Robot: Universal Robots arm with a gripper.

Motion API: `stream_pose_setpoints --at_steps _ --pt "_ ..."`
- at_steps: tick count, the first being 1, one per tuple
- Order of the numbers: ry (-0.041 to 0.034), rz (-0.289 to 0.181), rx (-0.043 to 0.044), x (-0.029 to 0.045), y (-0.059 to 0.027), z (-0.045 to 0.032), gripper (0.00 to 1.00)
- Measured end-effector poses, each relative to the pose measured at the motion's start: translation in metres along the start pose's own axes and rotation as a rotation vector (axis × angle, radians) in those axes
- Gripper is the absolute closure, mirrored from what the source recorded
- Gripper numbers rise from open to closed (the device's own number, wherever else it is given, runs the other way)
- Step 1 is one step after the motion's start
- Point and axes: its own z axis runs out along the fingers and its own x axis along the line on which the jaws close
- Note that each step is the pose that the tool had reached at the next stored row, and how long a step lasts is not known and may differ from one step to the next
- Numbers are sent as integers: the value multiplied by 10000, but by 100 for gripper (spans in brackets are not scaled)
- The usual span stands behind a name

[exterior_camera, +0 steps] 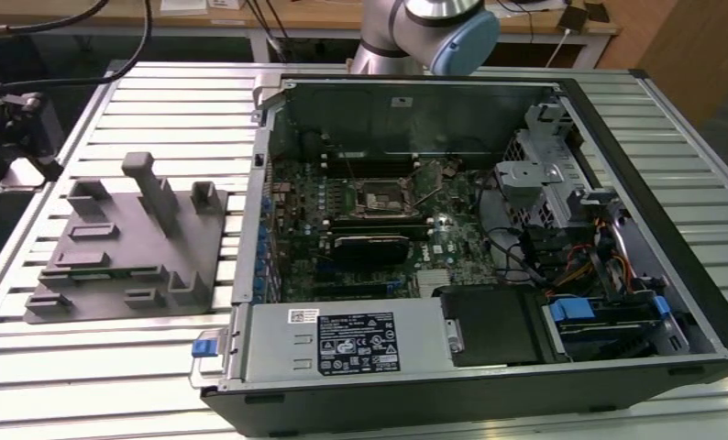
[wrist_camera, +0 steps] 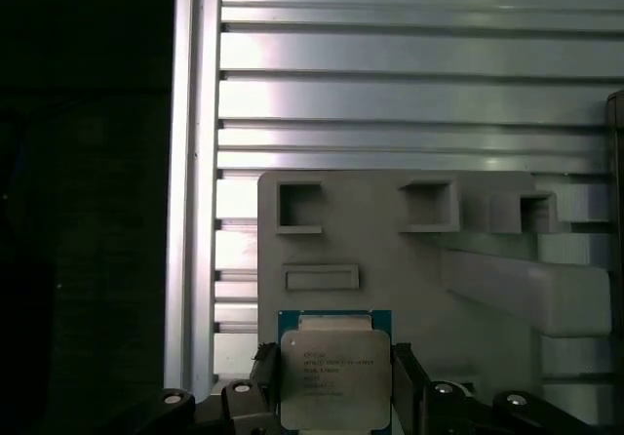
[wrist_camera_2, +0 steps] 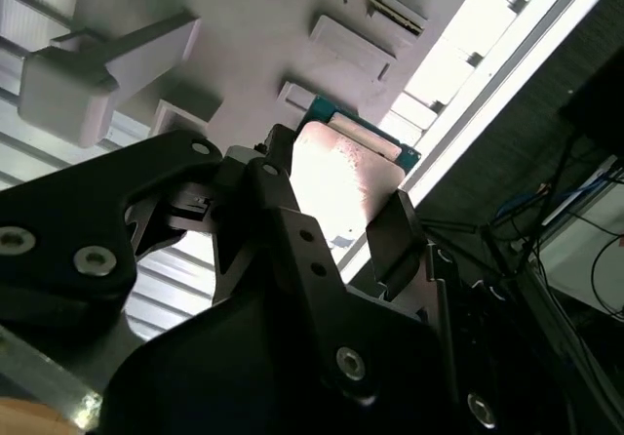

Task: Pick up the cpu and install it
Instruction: 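Pick up the cpu and move it towards the insertion slot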

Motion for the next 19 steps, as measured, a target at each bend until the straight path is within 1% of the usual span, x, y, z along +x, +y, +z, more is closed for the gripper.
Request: stream_pose_setpoints --at_steps 8,19 --pt "0 0 -30 -5 15 -234 46" --pt "0 1 -48 -12 35 -549 46"
